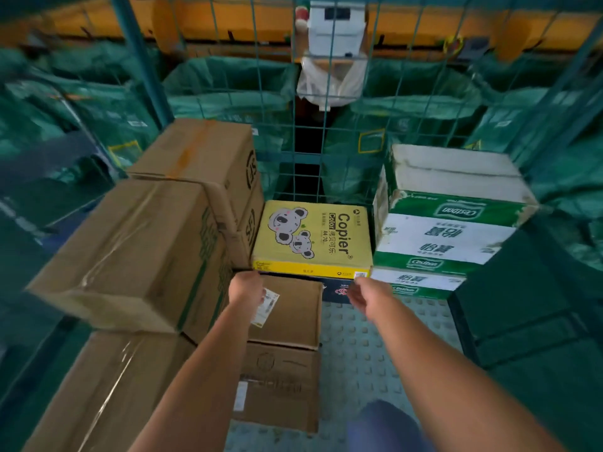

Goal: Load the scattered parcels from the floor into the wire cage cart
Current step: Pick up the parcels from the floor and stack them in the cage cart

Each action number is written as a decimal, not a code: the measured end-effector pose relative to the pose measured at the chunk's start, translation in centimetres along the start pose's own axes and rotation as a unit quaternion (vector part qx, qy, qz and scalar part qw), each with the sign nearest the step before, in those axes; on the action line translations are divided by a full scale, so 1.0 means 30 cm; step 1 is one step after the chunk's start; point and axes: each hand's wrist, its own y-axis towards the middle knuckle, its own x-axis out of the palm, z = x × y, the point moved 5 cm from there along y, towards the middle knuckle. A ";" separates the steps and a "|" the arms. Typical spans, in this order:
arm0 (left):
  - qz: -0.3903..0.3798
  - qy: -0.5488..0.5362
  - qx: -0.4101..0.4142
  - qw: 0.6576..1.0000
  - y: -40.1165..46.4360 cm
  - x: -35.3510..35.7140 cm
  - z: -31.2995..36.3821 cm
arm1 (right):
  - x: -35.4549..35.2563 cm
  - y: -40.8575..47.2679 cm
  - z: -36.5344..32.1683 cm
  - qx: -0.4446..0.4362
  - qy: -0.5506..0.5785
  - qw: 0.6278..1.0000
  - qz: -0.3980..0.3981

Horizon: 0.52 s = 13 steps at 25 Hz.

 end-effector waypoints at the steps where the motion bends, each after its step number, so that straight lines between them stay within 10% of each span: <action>1: -0.007 0.004 0.005 1.000 -0.064 -0.023 -0.007 | -0.010 -0.044 0.034 0.001 -0.001 1.000 -0.003; 13: 0.107 -0.081 -0.054 0.990 -0.729 -0.486 -0.610 | -0.004 -0.505 0.549 0.028 -0.174 0.964 -0.197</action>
